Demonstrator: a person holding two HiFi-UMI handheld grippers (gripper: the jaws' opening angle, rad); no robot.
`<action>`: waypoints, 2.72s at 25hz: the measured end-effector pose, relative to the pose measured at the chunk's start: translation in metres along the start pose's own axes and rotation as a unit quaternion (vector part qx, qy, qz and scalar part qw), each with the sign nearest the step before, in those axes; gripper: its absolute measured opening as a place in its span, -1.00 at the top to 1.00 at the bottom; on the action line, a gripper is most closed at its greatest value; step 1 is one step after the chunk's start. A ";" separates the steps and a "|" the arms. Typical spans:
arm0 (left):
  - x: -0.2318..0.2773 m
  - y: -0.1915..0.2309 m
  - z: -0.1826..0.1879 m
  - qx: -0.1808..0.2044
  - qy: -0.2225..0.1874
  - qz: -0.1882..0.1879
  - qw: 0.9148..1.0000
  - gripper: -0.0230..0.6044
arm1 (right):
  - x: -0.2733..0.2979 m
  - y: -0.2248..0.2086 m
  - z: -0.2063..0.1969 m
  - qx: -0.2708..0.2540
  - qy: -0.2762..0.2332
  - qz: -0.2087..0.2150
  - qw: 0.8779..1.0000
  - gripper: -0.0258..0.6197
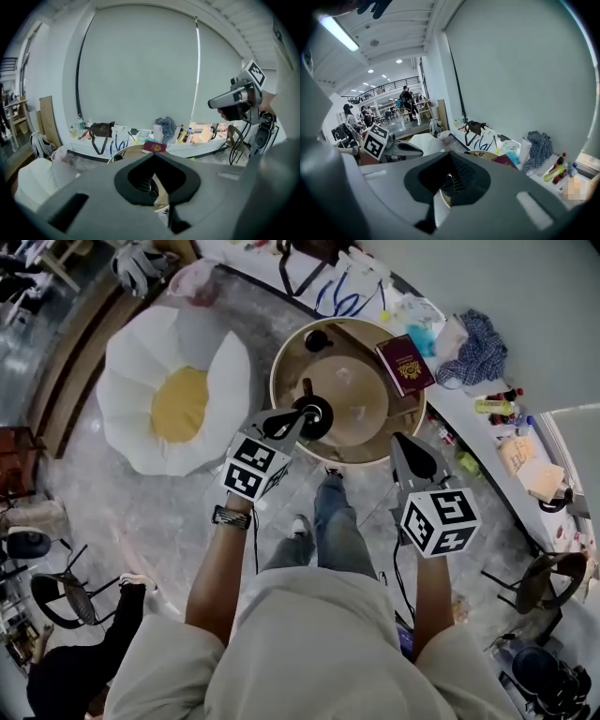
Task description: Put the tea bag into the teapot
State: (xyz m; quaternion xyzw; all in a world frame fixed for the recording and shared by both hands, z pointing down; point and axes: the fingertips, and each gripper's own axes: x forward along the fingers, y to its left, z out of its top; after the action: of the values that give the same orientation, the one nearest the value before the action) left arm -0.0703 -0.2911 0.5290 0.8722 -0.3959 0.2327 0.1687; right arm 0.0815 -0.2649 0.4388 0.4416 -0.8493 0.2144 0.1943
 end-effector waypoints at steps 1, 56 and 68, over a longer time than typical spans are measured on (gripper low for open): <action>-0.004 -0.001 0.004 -0.002 -0.004 0.000 1.000 0.91 | -0.002 0.002 0.003 0.001 -0.003 0.002 1.000 0.91; -0.237 -0.126 0.123 0.096 -0.189 0.024 0.977 0.91 | -0.170 0.144 0.081 -0.124 -0.157 0.017 0.980 0.91; -0.263 -0.149 0.139 0.126 -0.212 0.012 0.969 0.91 | -0.188 0.167 0.085 -0.141 -0.170 0.025 0.975 0.91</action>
State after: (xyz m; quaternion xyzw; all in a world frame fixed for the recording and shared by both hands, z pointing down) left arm -0.0696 -0.1032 0.2545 0.9112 -0.4001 0.0927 -0.0332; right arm 0.0304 -0.0984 0.2386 0.4180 -0.9025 0.0188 0.1018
